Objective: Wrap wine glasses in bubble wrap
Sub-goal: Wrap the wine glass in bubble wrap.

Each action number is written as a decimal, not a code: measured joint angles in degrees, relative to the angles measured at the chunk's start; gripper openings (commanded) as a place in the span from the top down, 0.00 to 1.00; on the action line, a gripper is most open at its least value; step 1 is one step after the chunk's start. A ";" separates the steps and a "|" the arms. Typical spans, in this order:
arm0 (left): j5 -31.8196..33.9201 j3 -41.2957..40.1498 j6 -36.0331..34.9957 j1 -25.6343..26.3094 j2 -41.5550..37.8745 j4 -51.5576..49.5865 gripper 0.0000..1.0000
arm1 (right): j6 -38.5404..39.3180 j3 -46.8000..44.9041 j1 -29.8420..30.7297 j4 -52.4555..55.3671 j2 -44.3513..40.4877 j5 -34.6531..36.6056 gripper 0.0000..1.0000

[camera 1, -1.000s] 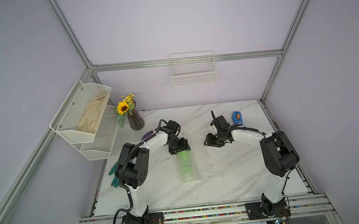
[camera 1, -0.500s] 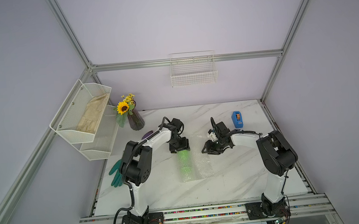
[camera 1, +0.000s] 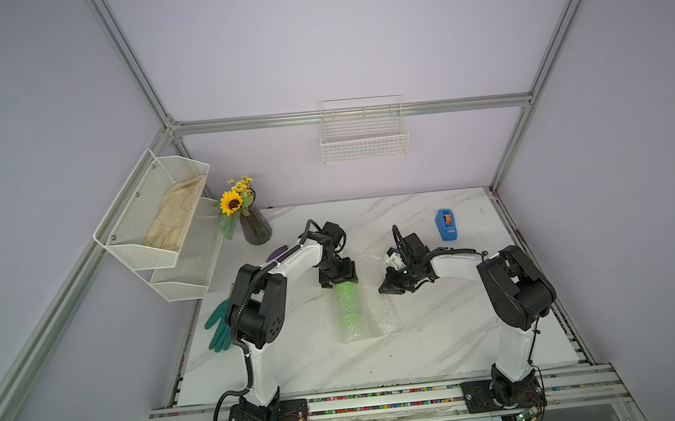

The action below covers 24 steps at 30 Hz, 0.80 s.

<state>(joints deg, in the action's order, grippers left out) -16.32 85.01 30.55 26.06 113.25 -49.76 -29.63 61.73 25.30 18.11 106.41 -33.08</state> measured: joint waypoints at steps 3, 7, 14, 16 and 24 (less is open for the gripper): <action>-1.49 -0.02 0.44 0.07 0.07 1.70 0.58 | -0.04 0.98 0.00 2.01 -3.52 1.11 0.98; -4.04 -0.66 1.51 0.26 0.07 5.57 0.60 | -1.09 2.82 0.72 2.21 -6.78 0.42 0.97; -5.66 -3.13 3.30 0.20 0.20 9.64 0.62 | -5.99 2.97 5.92 -1.07 -7.08 -1.22 0.68; -5.88 -3.23 3.39 0.20 0.20 10.12 0.62 | -6.93 2.97 7.74 -1.90 -7.08 -1.05 0.62; -6.05 -3.39 3.54 0.00 0.26 11.30 0.62 | -8.44 4.35 12.81 -1.05 -5.62 4.28 0.38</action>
<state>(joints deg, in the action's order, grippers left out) -22.37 81.62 34.09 26.06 113.51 -38.46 -38.06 66.08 38.11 17.06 100.79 -28.80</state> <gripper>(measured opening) 0.709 0.584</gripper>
